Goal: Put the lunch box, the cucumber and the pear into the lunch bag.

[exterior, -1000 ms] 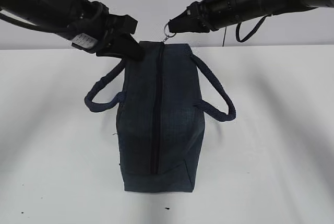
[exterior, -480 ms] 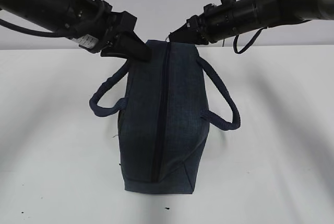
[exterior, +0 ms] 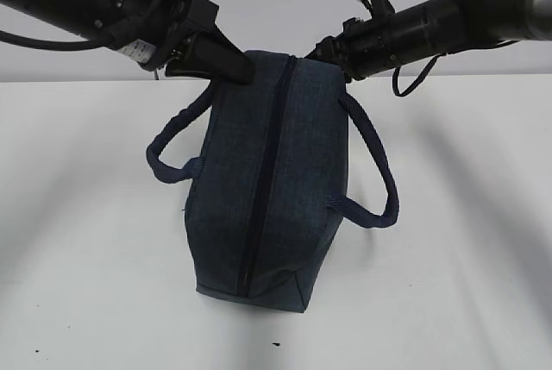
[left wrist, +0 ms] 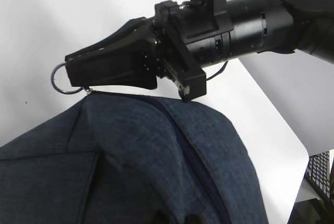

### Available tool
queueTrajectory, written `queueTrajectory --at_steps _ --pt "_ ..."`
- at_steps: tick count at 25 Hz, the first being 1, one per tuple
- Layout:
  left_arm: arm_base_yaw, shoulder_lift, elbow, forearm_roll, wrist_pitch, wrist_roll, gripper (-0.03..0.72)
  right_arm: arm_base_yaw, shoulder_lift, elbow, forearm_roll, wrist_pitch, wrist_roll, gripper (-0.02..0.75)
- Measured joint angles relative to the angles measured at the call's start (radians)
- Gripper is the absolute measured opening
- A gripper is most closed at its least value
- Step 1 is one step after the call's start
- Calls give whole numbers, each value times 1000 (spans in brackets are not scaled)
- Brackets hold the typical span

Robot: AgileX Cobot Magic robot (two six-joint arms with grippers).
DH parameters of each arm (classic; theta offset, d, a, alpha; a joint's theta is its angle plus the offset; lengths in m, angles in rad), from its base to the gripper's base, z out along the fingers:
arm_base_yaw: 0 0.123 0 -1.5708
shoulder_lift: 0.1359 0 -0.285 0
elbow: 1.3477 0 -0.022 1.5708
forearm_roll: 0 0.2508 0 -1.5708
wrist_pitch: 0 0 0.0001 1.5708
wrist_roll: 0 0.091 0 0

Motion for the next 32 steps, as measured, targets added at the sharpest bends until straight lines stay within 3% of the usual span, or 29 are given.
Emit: queueTrajectory --at_steps 12,15,18,21,23,26,32 --pt "0 4 7 -9 -51 7 6 0 -1 -4 -17 -20 3 10" --pt "0 11 7 -11 -83 11 20 -3 -30 -4 -76 -43 -11 92" --pt "0 30 7 -32 -129 11 90 -5 -65 -4 -112 -47 -15 228" --pt "2 51 4 -53 -170 12 214 -5 -105 -4 -176 -47 -8 326" --pt "2 60 4 -56 -188 12 308 -5 -132 -4 -240 -47 33 347" --pt "2 60 3 -57 -216 12 393 -5 -176 -4 -350 -43 140 357" --pt "2 38 3 39 -239 12 420 -5 -274 -4 -532 11 325 358"
